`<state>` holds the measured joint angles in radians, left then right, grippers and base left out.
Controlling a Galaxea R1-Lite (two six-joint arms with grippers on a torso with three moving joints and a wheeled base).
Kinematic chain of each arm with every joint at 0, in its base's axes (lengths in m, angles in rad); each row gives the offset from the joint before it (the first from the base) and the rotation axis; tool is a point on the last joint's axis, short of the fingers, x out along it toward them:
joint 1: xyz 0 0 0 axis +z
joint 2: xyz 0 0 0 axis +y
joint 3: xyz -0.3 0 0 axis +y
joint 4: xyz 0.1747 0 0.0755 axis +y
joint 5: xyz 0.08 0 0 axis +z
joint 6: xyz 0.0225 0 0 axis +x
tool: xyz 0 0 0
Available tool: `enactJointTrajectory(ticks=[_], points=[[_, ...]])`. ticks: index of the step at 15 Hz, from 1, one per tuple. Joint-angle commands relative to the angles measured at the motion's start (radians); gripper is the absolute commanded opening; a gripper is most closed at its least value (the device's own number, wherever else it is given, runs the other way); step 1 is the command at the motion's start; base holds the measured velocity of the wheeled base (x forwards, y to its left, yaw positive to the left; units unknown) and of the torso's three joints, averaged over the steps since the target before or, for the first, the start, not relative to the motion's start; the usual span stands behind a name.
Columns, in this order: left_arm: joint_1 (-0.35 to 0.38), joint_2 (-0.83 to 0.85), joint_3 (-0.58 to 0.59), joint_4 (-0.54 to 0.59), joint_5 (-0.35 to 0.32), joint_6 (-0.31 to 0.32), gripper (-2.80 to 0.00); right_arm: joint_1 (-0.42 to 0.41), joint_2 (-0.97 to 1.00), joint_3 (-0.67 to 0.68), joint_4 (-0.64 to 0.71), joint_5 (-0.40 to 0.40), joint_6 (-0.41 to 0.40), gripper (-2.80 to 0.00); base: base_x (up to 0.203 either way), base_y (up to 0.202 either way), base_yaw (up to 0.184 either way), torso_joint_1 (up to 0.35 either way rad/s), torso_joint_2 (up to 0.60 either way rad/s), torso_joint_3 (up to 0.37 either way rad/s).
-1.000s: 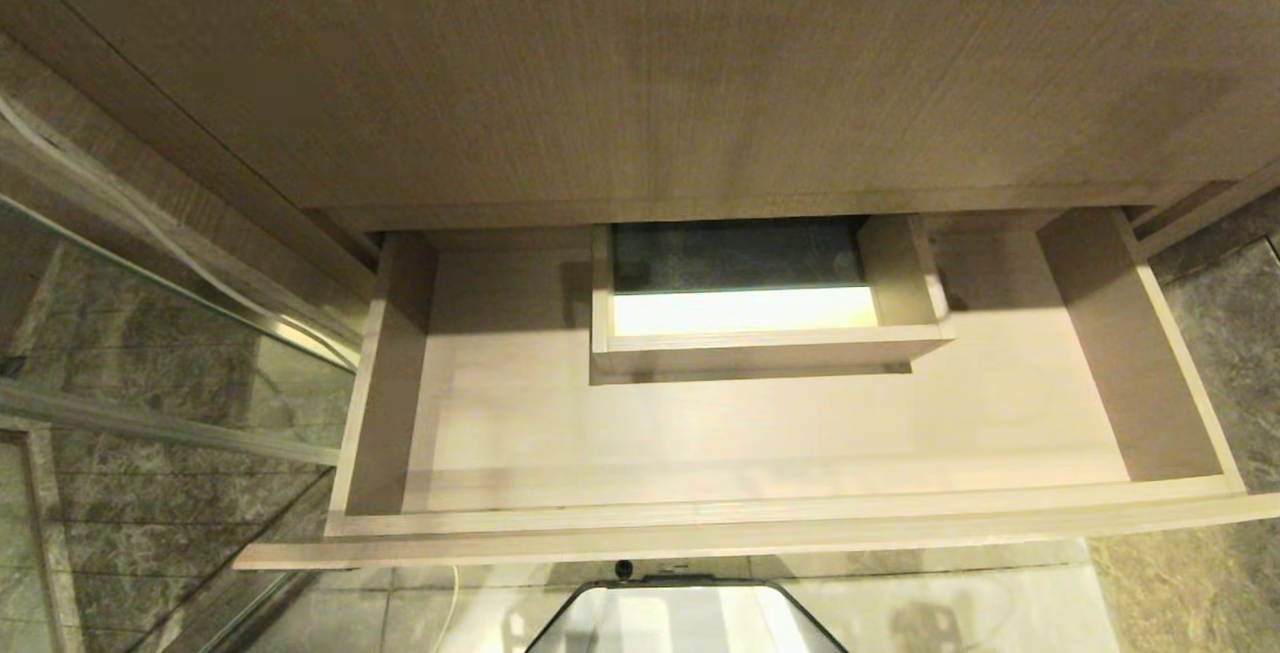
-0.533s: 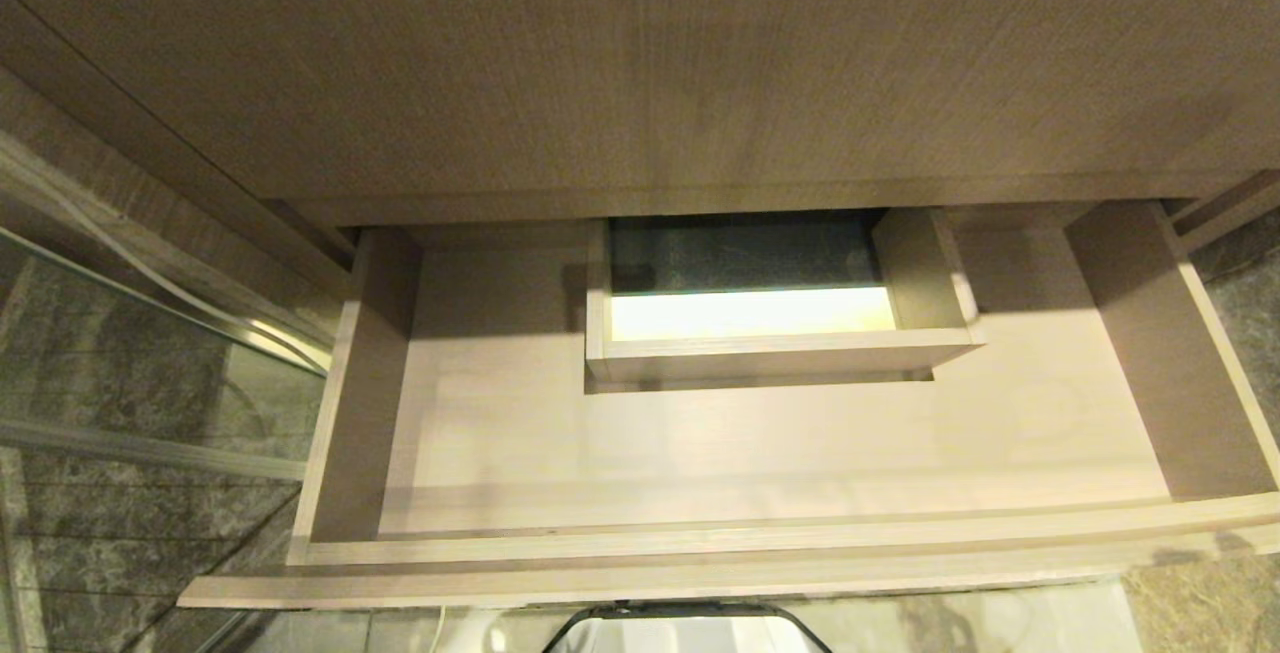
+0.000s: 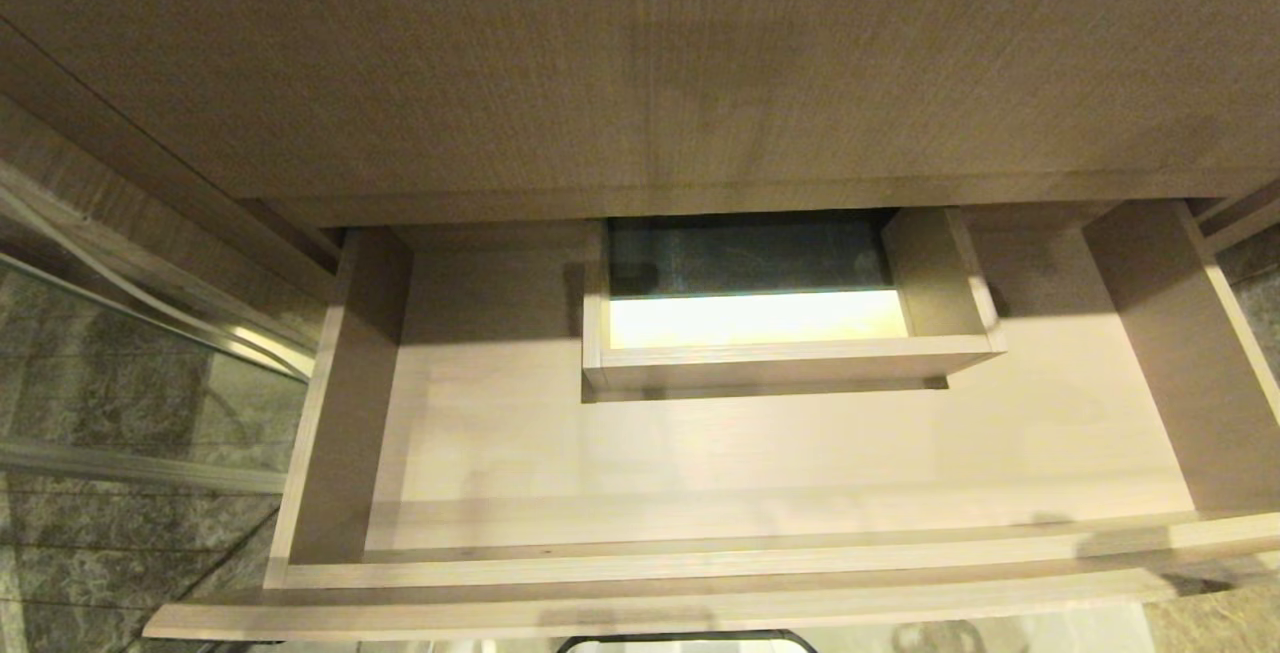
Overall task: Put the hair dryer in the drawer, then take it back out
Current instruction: Close the drawer
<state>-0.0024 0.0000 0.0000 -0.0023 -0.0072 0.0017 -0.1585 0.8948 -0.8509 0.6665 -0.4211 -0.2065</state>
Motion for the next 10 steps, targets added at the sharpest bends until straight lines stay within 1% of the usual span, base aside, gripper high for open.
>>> enactJointTrajectory(ticks=[1,3,4,8,10], points=[[0.001,0.0,0.002,-0.001,0.0,0.0,-2.8,-0.089,0.253,-0.08,0.271,0.033,0.009,-2.8,0.0,0.0,0.0,0.036,0.05,0.036],[-0.001,0.0,0.002,-0.001,0.0,0.0,-2.8,-0.166,0.377,-0.154,0.423,0.066,0.012,-2.8,0.0,0.0,0.0,0.019,0.05,0.042],[0.0,0.0,0.001,-0.001,0.0,0.0,-2.8,-0.198,0.42,-0.179,0.472,0.082,0.011,-2.8,0.0,0.0,0.0,0.018,0.05,0.038],[0.001,0.0,0.001,-0.001,0.0,0.0,-2.8,-0.215,0.561,-0.187,0.486,0.101,-0.006,-2.8,0.0,0.0,0.0,0.003,0.01,0.009],[-0.001,0.0,0.001,-0.001,0.0,0.0,-2.8,-0.216,0.623,-0.192,0.445,0.105,-0.065,-2.8,0.0,0.0,0.0,0.0,0.0,0.0]])
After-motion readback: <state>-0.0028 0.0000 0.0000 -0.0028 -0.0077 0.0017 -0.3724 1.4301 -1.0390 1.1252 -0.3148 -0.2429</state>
